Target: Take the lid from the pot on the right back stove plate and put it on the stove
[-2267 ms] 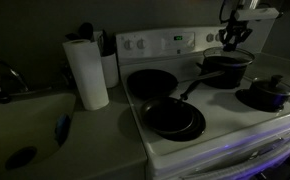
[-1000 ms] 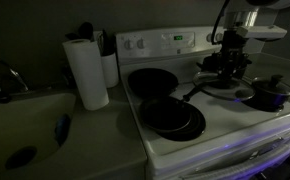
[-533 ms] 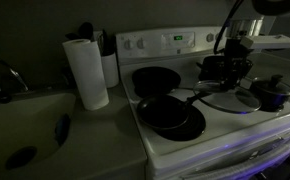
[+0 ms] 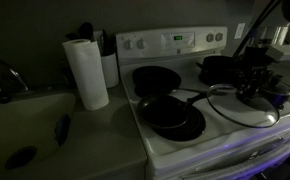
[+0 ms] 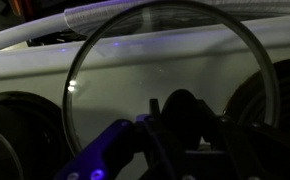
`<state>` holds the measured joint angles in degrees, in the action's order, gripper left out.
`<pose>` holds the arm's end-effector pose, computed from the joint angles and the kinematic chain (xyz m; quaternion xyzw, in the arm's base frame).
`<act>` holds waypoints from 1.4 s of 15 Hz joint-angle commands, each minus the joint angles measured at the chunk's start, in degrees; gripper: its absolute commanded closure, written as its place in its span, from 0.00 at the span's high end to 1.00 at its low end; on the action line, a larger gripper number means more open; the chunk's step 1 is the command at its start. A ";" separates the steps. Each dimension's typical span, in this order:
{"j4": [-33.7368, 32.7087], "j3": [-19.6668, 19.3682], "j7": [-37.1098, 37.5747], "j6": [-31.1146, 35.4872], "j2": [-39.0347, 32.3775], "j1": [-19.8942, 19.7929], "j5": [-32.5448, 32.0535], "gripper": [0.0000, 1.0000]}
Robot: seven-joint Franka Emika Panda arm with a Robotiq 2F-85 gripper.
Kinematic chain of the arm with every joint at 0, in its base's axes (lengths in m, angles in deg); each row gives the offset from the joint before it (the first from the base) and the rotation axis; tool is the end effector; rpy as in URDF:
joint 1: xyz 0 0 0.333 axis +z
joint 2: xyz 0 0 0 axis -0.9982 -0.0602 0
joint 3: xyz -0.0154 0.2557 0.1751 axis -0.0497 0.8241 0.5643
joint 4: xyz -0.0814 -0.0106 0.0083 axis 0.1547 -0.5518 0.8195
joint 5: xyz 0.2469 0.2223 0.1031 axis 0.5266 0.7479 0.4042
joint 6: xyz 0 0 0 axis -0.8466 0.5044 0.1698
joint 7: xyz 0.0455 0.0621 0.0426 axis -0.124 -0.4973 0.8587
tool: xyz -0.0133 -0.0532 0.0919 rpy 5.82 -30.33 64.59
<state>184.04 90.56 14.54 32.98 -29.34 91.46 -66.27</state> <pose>0.3351 0.0820 0.4195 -0.9881 0.1443 0.0504 0.0171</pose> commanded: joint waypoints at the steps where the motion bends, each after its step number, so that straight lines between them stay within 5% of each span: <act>1: 4.80 1.40 -0.55 1.45 5.42 -0.07 0.08 0.14; 10: 4.29 7.39 7.55 7.86 5.42 -1.19 -2.67 0.14; 21: -2.34 2.37 6.99 -6.88 4.35 0.71 8.76 0.14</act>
<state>184.32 94.65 22.21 30.30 -24.41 92.70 -60.33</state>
